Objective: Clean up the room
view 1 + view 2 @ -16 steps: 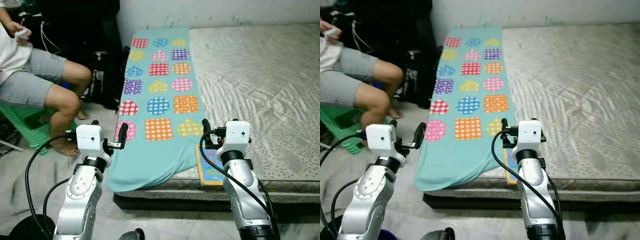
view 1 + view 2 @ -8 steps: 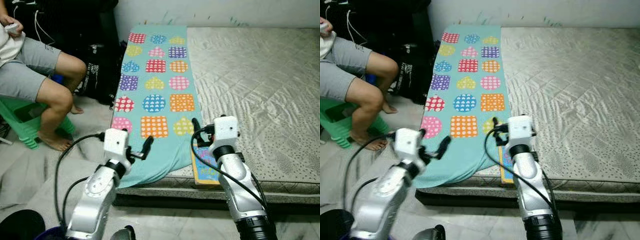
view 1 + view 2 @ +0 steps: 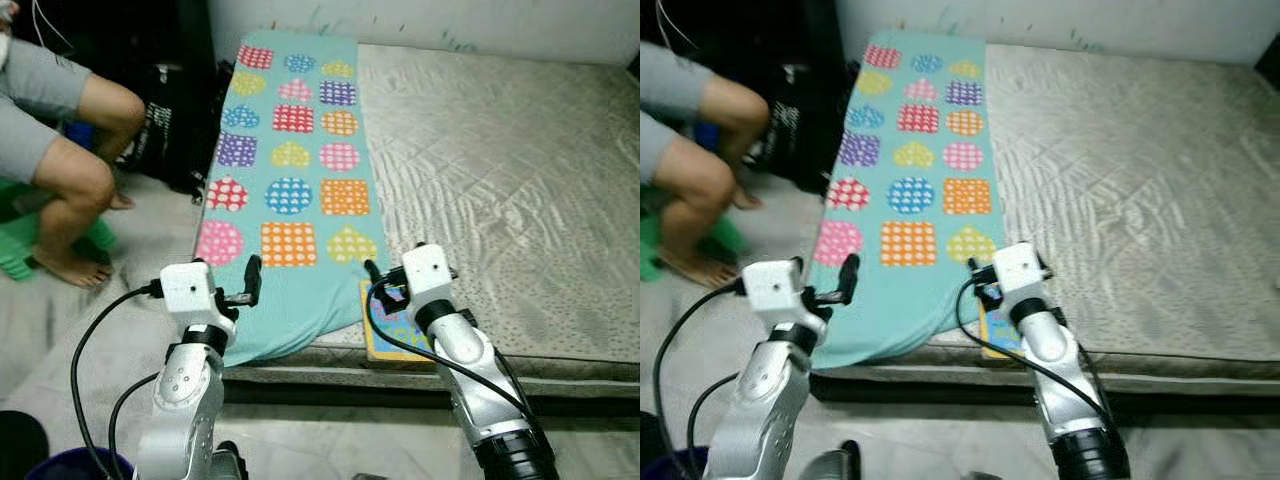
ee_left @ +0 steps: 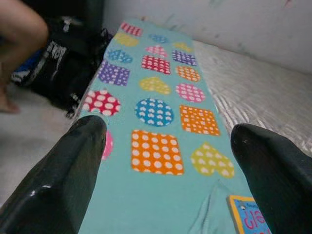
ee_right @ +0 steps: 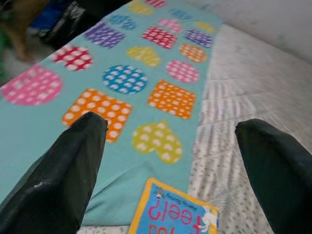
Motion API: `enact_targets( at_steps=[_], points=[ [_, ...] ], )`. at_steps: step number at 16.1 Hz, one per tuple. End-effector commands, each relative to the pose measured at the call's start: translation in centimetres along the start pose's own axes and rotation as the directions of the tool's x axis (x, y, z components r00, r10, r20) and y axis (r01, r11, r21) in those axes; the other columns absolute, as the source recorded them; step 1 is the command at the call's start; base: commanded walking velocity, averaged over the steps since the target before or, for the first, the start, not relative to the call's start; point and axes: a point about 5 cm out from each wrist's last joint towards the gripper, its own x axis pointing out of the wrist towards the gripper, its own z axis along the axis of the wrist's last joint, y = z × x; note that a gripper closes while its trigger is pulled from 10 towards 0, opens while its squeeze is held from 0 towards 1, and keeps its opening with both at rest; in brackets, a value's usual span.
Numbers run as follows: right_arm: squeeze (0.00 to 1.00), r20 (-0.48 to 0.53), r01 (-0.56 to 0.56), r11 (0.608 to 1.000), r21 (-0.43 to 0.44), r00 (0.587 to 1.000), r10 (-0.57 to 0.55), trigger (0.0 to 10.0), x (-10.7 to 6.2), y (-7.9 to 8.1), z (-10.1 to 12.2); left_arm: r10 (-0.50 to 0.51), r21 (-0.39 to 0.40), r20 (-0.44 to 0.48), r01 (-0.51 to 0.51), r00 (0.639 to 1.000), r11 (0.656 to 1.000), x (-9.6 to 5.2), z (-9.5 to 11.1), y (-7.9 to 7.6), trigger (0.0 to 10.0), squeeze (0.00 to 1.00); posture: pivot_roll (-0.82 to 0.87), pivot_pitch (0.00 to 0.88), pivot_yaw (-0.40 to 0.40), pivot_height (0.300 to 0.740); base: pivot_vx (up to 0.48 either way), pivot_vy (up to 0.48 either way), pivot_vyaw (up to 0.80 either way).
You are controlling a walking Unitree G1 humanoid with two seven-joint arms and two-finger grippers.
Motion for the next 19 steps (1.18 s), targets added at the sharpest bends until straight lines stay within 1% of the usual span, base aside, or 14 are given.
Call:
enact_targets(
  at_steps=[1,3,4,5,6,7,8,9,11,12,15,17,19],
  points=[
    [0.0,-0.016,-0.012,1.0,-0.012,1.0,0.011,10.0,0.1,0.0,-0.2,0.011,-0.019,0.026,-0.011,1.0,1.0,-0.2,0.4,-0.2,10.0,0.0,0.09,0.188,-0.145,0.74,0.0,0.0,0.0],
    [0.0,0.017,-0.017,0.999,-0.046,1.0,0.018,10.0,0.1,0.1,0.2,0.016,-0.027,0.018,-0.015,1.0,1.0,-0.7,0.3,0.2,10.0,0.0,0.1,0.188,-0.15,0.74,0.0,0.0,0.0],
    [0.0,0.057,-0.008,1.0,-0.007,0.998,0.009,10.0,0.1,0.0,0.7,0.015,-0.03,0.005,-0.015,1.0,0.999,-1.1,0.2,0.6,10.0,0.0,0.1,0.19,-0.143,0.74,0.0,0.0,0.0],
    [0.0,0.062,-0.01,1.0,0.008,0.998,0.01,10.0,0.1,0.0,0.8,0.016,-0.029,0.003,-0.015,1.0,0.999,-1.2,0.1,0.7,10.0,0.0,0.1,0.19,-0.143,0.74,0.0,0.0,0.0],
    [0.0,0.055,0.037,0.999,0.02,0.998,-0.038,10.0,-0.1,-0.7,0.7,0.019,-0.025,-0.006,-0.019,1.0,1.0,-1.4,0.1,1.2,10.0,0.0,0.09,0.197,-0.122,0.74,0.0,0.0,0.0],
    [0.0,0.055,0.052,0.998,0.02,0.997,-0.053,10.0,-0.2,-1.0,0.6,0.019,-0.024,-0.009,-0.02,1.0,1.0,-1.5,0.1,1.4,10.0,0.0,0.09,0.198,-0.119,0.74,0.0,0.0,0.0],
    [0.0,0.019,0.069,0.997,0.027,0.997,-0.069,10.0,-0.5,-1.3,0.1,0.013,-0.022,-0.018,-0.013,1.0,1.0,-1.6,0.1,1.6,10.0,0.0,0.08,0.2,-0.094,0.74,0.0,0.0,0.0],
    [0.0,0.017,0.08,0.996,0.049,0.997,-0.081,10.0,-0.8,-1.7,-0.2,0.001,-0.018,-0.024,-0.001,1.0,1.0,-1.5,0.1,1.6,10.0,0.0,0.07,0.199,-0.077,0.74,0.0,0.0,0.0],
    [0.0,0.029,0.104,0.992,0.072,0.994,-0.106,10.0,-0.9,-1.8,-0.1,-0.005,-0.016,-0.024,0.004,1.0,1.0,-1.4,0.2,1.7,10.0,0.0,0.07,0.197,-0.06,0.74,0.0,0.0,0.0],
    [0.0,0.046,0.117,0.989,0.095,0.991,-0.122,10.0,-1.1,-1.8,0.1,-0.017,-0.008,-0.025,0.017,1.0,1.0,-1.3,0.4,1.9,10.0,0.0,0.06,0.197,-0.036,0.74,0.0,0.0,0.0],
    [0.0,0.051,0.12,0.985,0.122,0.991,-0.127,10.0,-1.5,-1.5,0.0,-0.033,0.006,-0.022,0.034,0.999,0.999,-1.2,0.7,2.5,10.0,0.0,0.07,0.201,-0.023,0.74,0.0,0.0,0.0],
    [0.0,0.052,0.116,0.983,0.143,0.991,-0.125,10.0,-1.6,-1.5,0.0,-0.038,0.01,-0.021,0.038,0.999,0.999,-1.1,0.9,2.6,10.0,0.0,0.07,0.204,-0.025,0.74,0.0,0.0,0.0],
    [0.0,0.054,0.114,0.985,0.129,0.991,-0.122,10.0,-1.4,-1.5,0.1,-0.042,0.012,-0.02,0.042,0.999,0.999,-1.1,0.9,2.7,10.0,0.0,0.08,0.206,-0.028,0.74,0.0,0.0,0.0]
  ],
)
